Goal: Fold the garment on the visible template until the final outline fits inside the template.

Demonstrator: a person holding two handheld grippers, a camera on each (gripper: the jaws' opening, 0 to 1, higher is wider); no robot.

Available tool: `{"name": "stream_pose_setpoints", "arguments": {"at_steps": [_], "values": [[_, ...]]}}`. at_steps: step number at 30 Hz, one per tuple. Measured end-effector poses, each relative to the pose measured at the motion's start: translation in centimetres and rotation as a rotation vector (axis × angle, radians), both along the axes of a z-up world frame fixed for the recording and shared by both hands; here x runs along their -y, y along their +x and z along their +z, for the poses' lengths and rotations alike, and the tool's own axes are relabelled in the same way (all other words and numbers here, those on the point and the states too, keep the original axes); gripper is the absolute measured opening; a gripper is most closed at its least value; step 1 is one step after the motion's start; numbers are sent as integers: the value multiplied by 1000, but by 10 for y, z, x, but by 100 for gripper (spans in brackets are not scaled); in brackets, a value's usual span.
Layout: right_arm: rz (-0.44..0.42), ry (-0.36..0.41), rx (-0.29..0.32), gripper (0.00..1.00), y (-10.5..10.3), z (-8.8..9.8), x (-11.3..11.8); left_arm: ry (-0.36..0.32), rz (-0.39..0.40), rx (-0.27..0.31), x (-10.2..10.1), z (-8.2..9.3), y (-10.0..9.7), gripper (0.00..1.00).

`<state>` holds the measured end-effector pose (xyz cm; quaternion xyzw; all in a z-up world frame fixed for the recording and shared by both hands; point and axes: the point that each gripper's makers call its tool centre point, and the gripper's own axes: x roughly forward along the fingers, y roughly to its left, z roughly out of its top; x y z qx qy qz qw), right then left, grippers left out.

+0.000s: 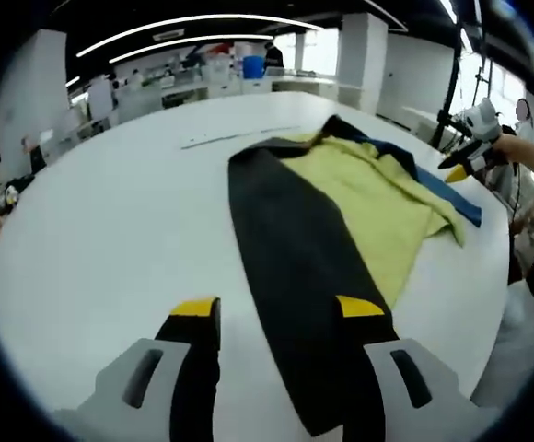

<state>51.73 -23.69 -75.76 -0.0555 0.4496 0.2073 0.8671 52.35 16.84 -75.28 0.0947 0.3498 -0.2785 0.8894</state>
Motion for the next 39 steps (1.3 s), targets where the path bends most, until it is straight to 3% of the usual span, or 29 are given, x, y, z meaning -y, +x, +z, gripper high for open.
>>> {"name": "stream_pose_setpoints", "arguments": {"at_steps": [4, 13, 21, 26, 27, 29, 34, 39], "values": [[-21, -29, -6, 35, -4, -4, 6, 23, 8, -8, 0, -7, -4, 40], [-32, -91, -24, 27, -15, -14, 17, 45, 17, -30, 1, -17, -17, 26], [-65, -91, -23, 22, -19, -20, 21, 40, 54, -29, -2, -17, -21, 23], [-117, -66, -2, 18, -17, -19, 25, 36, 137, -58, -5, -17, -20, 21], [-121, -65, -3, 15, -17, -19, 27, 18, 187, -56, -9, -17, -17, 18], [-140, -71, -14, 8, -16, -19, 32, 24, 200, -57, -14, -18, -17, 10], [-110, -84, -23, 11, -20, -19, 25, 38, 177, -49, -10, -18, -19, 6], [-117, -84, -22, 10, -19, -19, 27, 23, 208, -67, -9, -19, -18, 1]]}}
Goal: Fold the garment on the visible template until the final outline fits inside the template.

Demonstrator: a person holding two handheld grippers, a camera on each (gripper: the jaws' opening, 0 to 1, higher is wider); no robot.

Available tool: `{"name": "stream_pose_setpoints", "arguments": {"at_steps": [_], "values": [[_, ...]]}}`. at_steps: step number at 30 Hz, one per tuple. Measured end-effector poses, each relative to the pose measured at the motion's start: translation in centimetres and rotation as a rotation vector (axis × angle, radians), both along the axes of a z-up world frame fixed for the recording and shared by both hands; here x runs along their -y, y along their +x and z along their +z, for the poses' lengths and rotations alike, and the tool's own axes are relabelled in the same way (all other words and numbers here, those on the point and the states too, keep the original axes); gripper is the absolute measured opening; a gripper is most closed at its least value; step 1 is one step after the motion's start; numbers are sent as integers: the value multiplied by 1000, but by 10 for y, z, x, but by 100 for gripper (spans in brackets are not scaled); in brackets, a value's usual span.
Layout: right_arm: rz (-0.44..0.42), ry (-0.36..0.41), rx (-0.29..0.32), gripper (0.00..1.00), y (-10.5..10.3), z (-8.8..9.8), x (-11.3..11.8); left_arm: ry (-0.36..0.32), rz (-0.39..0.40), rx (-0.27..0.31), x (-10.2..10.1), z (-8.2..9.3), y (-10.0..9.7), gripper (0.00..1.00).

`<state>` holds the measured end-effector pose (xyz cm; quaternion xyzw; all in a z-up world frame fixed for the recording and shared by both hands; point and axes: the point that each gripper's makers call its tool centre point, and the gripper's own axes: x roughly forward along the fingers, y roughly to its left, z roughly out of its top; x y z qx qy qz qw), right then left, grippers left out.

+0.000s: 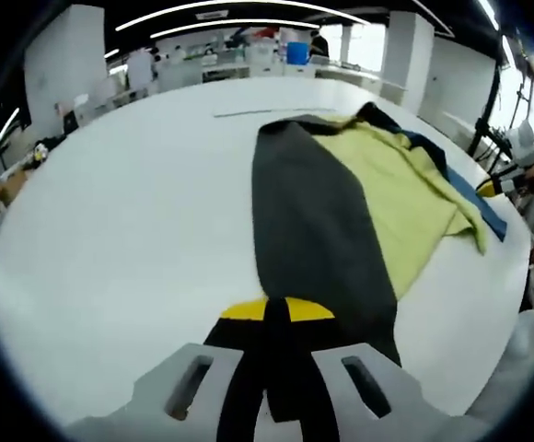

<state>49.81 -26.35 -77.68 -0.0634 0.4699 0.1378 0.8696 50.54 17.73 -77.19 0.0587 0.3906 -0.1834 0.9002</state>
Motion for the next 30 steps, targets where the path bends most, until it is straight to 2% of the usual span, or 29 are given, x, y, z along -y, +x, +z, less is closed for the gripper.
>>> {"name": "stream_pose_setpoints", "arguments": {"at_steps": [2, 5, 10, 13, 15, 18, 22, 25, 30], "values": [[-5, 0, 0, 8, 1, 0, 1, -5, 15, -4, 0, 0, 0, 0], [-29, 3, -3, 0, 1, -1, 4, -29, 53, -13, -2, 0, 1, 0], [-19, 5, -8, 0, 2, 0, 3, -55, 64, -46, -3, 1, 1, 0], [-46, 27, -15, 0, 3, -1, 4, -81, 86, -45, -4, 4, 4, 0], [-42, -3, -18, 0, 1, 0, 9, -81, 82, -33, -5, 7, 6, 0], [-41, -40, -10, 0, 3, 4, 18, -27, 23, 31, -7, 19, 14, 0], [-51, -59, 4, 0, 9, 9, 32, -19, 31, 89, -15, 35, 26, 0], [-56, -98, 20, 0, 14, 14, 46, 32, 33, 131, -25, 45, 35, 0], [-61, -160, 33, 0, 26, 18, 70, 7, 71, 158, -39, 53, 49, 0]]}}
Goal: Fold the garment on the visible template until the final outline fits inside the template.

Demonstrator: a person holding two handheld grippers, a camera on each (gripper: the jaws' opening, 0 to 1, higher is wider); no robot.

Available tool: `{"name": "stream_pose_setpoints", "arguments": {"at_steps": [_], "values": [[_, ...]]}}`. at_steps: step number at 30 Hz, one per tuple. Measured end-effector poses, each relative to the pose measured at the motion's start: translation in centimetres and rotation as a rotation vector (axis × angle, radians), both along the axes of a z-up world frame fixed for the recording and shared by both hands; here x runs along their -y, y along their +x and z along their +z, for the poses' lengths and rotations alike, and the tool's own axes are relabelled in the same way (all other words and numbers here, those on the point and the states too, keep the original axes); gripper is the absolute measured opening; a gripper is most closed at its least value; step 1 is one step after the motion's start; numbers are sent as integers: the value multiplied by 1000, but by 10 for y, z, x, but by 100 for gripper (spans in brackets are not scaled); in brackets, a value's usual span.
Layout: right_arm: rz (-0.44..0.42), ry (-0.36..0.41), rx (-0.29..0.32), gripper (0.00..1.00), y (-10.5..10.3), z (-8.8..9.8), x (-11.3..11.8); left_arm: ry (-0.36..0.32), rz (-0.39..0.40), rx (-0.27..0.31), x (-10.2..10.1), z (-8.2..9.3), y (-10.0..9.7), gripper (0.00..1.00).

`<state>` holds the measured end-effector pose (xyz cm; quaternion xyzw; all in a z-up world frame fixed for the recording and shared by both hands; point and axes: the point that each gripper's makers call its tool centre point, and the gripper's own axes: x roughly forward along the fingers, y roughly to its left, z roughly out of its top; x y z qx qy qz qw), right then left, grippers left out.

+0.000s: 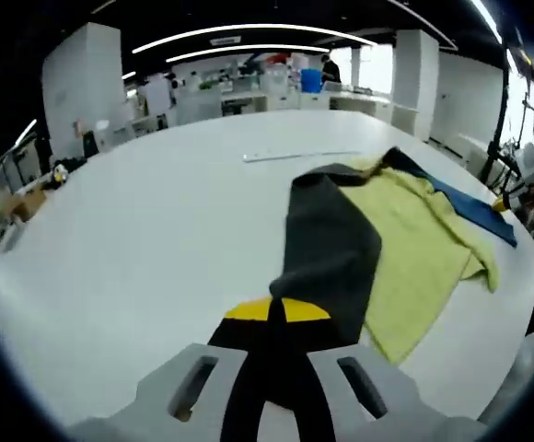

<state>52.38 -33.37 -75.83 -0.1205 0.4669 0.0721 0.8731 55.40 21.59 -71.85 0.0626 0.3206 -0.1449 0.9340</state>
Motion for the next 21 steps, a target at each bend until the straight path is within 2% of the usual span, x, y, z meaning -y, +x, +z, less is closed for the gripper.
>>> {"name": "stream_pose_setpoints", "arguments": {"at_steps": [5, 8, 9, 11, 14, 15, 16, 20, 21], "values": [[-17, -15, -3, 0, 11, -2, 19, 123, 31, 34, -27, -3, 22, 0], [-50, -4, 9, 0, 20, -1, 30, 150, 30, 56, -36, -6, 37, 0], [-56, 10, 30, 0, 25, 1, 30, 179, 26, 63, -40, -7, 42, 0], [-71, 20, 43, 0, 32, 1, 34, 240, 26, 43, -50, -13, 50, 0], [-53, -48, 30, 0, 39, -1, 46, 254, 49, 35, -61, -19, 64, 0], [-49, -62, 33, 0, 41, -1, 48, 224, 89, 19, -66, -21, 68, 0], [-45, -72, 35, 0, 44, -1, 51, 216, 94, 25, -68, -21, 73, 0], [-33, -113, 33, 0, 54, -8, 61, 290, 124, 1, -87, -25, 92, 0], [-32, -120, 28, 0, 56, -10, 63, 284, 142, -8, -90, -26, 94, 0]]}}
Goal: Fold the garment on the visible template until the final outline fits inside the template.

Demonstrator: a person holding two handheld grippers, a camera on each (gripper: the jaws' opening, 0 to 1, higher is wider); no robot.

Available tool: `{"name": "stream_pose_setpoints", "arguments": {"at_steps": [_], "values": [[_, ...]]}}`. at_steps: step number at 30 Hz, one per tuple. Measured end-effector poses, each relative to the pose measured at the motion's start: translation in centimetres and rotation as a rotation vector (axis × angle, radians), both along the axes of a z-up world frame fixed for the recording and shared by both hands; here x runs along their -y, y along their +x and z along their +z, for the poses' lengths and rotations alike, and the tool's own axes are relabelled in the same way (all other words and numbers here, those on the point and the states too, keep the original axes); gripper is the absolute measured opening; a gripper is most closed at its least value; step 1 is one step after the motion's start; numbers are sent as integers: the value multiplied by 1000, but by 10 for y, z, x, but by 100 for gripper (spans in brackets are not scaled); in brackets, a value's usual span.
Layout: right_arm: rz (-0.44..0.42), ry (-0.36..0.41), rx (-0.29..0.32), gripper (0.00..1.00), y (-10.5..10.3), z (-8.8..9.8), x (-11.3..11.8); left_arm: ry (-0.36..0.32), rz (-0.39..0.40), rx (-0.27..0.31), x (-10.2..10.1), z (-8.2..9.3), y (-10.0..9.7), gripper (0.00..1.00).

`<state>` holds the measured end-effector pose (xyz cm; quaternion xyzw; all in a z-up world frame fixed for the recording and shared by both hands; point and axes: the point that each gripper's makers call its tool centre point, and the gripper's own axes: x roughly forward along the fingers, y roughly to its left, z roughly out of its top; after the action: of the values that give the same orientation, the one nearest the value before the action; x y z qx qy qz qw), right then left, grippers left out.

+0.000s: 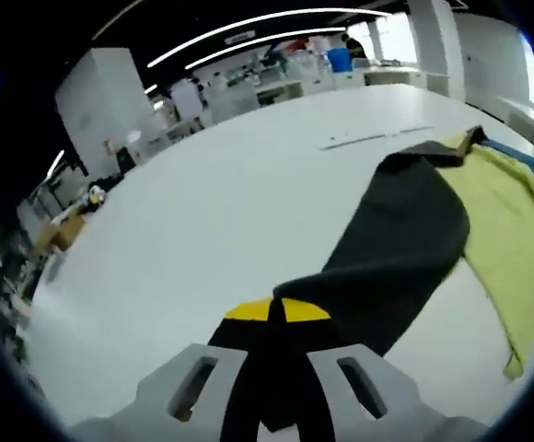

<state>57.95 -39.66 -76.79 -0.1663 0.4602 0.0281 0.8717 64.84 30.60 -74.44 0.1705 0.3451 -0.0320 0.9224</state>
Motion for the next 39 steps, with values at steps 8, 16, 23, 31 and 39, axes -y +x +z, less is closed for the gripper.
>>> {"name": "stream_pose_setpoints", "arguments": {"at_steps": [8, 16, 23, 31, 39], "values": [[-16, -85, 14, 0, 24, -2, 20, 49, -10, -23, -13, -10, 30, 0], [-2, -128, 4, 0, 38, -1, 30, 131, -20, -36, -27, -13, 52, 0], [-11, -141, 6, 0, 46, -2, 36, 220, -60, -79, -33, -16, 61, 0], [-2, -150, -4, 0, 49, -2, 41, 252, -106, -82, -36, -15, 74, 0], [10, -151, -22, 0, 50, -1, 41, 304, -177, -113, -33, -20, 77, 1]]}}
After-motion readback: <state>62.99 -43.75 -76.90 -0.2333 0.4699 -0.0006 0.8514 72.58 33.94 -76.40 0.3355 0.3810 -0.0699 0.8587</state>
